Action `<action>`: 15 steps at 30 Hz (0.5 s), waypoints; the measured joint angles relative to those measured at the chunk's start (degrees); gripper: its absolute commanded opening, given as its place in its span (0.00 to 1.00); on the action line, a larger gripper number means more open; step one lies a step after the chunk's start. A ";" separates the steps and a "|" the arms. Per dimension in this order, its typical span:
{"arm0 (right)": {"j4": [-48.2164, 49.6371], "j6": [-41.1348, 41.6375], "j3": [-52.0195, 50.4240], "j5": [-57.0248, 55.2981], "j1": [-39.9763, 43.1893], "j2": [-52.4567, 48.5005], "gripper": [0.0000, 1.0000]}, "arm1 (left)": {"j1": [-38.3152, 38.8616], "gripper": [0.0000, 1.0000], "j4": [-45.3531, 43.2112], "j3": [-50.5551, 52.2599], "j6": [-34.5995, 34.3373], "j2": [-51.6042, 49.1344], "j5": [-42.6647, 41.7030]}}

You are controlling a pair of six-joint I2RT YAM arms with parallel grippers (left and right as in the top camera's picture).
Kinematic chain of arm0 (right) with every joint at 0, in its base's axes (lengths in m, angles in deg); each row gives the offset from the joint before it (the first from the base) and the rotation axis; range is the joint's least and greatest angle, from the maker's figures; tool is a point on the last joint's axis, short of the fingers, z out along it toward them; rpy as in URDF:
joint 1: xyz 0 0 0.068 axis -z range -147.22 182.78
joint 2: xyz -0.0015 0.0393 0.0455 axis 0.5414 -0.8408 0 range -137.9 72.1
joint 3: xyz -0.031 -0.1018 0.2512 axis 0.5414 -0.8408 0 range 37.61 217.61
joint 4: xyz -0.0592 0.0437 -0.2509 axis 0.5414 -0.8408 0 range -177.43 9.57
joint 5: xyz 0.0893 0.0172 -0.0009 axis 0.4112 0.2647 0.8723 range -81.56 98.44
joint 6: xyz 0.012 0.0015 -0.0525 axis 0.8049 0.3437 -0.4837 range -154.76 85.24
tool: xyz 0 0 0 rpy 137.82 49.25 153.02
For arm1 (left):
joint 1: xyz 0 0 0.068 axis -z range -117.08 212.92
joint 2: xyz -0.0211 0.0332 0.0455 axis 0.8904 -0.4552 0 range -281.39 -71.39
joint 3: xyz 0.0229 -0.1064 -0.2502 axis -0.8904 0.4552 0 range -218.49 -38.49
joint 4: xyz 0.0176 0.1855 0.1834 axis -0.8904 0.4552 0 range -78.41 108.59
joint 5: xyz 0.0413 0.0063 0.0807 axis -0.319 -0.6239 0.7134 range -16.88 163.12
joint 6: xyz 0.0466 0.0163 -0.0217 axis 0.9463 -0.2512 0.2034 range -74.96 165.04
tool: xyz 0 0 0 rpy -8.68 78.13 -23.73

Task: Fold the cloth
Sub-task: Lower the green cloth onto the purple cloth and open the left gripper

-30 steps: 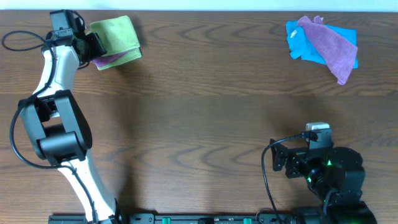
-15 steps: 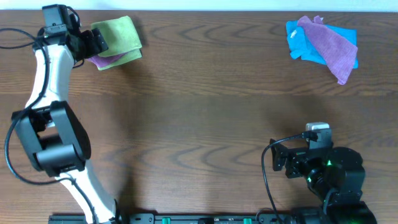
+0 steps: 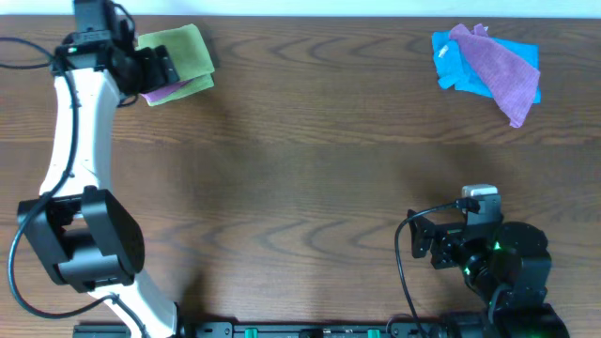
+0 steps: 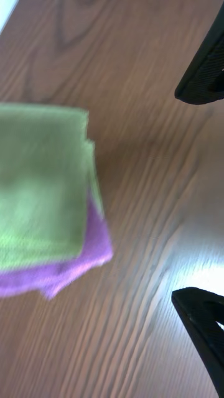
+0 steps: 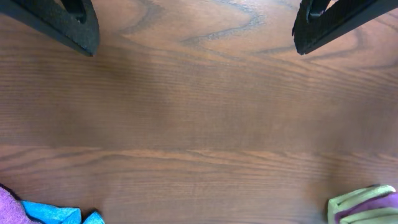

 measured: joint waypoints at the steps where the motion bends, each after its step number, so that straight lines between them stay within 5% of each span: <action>1: 0.00 0.00 0.00 0.00 0.00 0.00 0.99 | 0.96 0.95 0.15 0.00 0.00 0.13 -0.02; 15: 0.00 0.00 0.00 0.00 0.00 0.02 0.99 | 5.31 0.95 6.01 0.00 0.00 0.17 -1.31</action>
